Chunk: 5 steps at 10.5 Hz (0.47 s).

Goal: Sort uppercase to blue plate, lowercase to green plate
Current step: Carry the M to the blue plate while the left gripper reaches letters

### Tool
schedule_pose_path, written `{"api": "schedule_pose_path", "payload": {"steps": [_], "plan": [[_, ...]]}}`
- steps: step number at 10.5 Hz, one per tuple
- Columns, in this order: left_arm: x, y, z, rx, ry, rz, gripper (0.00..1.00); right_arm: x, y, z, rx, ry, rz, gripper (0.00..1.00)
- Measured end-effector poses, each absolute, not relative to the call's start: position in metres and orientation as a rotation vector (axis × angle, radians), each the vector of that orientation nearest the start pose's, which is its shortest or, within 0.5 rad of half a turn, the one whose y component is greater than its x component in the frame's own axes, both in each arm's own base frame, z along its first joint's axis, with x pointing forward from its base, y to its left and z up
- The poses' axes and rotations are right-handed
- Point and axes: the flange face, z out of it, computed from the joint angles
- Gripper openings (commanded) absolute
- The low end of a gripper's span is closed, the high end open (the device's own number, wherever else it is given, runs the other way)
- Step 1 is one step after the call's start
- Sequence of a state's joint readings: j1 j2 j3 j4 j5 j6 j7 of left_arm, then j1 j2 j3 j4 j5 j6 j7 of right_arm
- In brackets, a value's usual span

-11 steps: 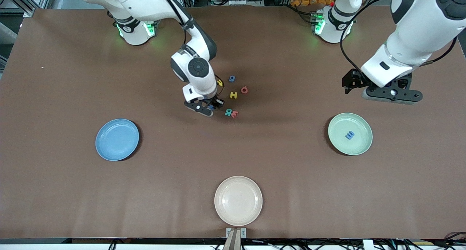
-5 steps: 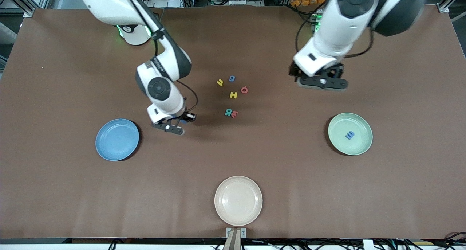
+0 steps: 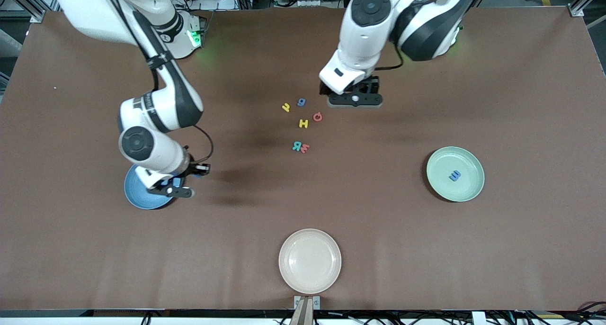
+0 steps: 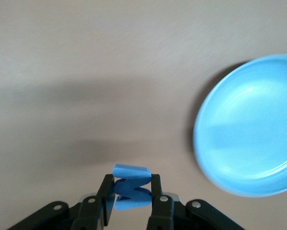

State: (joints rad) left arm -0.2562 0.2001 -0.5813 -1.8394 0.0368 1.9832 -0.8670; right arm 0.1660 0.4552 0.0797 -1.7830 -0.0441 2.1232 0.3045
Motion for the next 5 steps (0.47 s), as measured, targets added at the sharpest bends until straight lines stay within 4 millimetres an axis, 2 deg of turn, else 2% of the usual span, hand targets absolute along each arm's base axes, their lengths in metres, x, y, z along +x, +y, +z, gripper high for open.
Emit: {"api": "schedule_pose_path", "payload": {"steps": [2, 3, 5], "plan": [[0.398, -0.466, 0.403, -3.167, -0.116, 0.126, 1.0, 0.641, 0.089, 0.281, -3.213, -0.082, 0.176, 0.0], [0.388, -0.481, 0.387, -3.157, -0.15, 0.109, 1.0, 0.648, 0.065, 0.275, -3.227, -0.123, 0.181, 0.0], [0.369, -0.507, 0.361, -3.155, -0.262, 0.093, 1.0, 0.654, 0.046, 0.27, -3.228, -0.179, 0.189, 0.0]]}}
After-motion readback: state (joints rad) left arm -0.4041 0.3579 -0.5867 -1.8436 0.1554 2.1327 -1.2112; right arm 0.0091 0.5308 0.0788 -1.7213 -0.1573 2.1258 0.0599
